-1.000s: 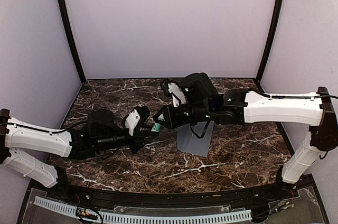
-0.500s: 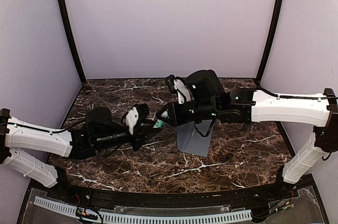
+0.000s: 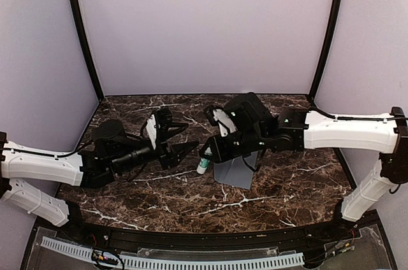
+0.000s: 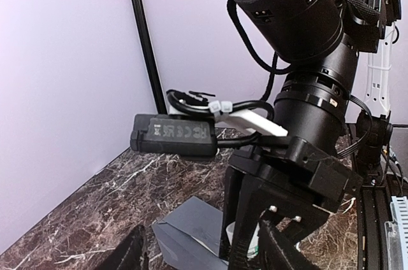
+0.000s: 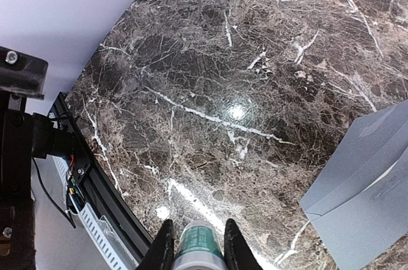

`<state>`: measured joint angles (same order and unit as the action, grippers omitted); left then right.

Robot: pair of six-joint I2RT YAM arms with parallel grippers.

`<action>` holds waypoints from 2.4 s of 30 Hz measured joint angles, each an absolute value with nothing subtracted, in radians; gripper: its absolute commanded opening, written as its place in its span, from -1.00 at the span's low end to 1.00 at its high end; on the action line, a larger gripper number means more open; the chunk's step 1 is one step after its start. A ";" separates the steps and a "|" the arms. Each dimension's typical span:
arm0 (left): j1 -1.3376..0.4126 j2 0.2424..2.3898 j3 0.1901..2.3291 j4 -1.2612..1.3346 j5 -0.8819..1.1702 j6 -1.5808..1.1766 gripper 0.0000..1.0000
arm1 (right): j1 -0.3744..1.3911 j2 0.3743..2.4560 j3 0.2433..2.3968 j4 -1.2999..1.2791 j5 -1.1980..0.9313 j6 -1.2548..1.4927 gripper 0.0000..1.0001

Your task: Place the letter into the envelope and seal it

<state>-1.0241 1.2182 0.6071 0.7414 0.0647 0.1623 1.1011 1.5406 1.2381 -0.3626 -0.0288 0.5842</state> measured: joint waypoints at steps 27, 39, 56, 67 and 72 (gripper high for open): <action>-1.024 1.367 0.732 0.456 0.167 0.078 0.07 | 1.079 1.460 1.235 -0.382 0.023 0.577 -1.00; -1.053 1.456 0.803 0.463 0.117 0.059 -0.85 | 1.079 1.462 1.235 -0.382 0.022 0.573 -1.00; -1.065 1.451 0.805 0.331 -0.036 -0.051 -1.00 | 1.067 1.431 1.178 -0.389 0.111 0.545 0.82; -1.019 1.467 0.844 -0.088 -0.202 -0.308 -0.87 | 0.991 1.330 1.033 -0.438 0.312 0.582 0.84; -0.939 1.503 0.856 -0.236 -0.199 -0.409 -0.79 | 0.966 1.301 0.989 -0.460 0.353 0.587 0.85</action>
<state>-0.9394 1.5032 0.8558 -0.2356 -0.1993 -0.4091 0.9661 1.3014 0.9886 -0.4603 0.3527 0.5865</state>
